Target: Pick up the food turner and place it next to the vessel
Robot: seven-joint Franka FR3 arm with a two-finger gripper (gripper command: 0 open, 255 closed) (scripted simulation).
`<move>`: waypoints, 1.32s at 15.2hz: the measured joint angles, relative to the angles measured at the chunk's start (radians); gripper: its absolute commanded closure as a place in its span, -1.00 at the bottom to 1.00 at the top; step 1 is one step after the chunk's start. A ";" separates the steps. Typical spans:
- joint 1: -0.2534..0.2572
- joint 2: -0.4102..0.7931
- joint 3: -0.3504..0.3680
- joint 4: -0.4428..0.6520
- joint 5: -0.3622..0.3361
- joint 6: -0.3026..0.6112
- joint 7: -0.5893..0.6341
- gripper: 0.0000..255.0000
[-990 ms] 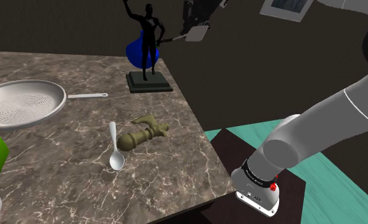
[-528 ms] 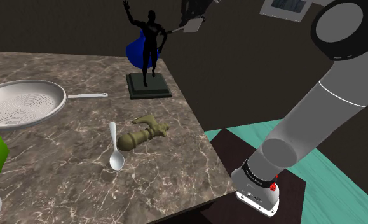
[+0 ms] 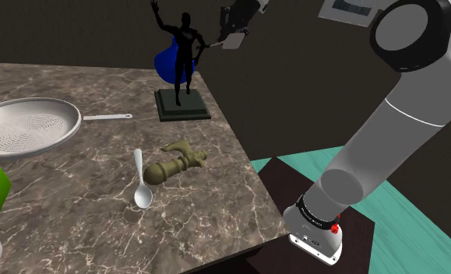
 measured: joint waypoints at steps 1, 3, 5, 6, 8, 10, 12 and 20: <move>0.000 -0.001 0.000 -0.014 0.001 0.012 -0.007 1.00; 0.001 -0.001 0.001 -0.038 0.002 0.032 -0.018 1.00; 0.002 -0.004 0.002 -0.068 0.004 0.057 -0.032 1.00; 0.002 -0.001 0.002 -0.079 0.005 0.066 -0.040 1.00; 0.004 -0.004 0.004 -0.108 0.007 0.091 -0.050 1.00; 0.005 -0.005 0.004 -0.134 0.010 0.112 -0.065 1.00; 0.006 -0.007 0.005 -0.160 0.013 0.134 -0.077 1.00; 0.009 0.004 0.009 -0.249 0.030 0.219 -0.130 1.00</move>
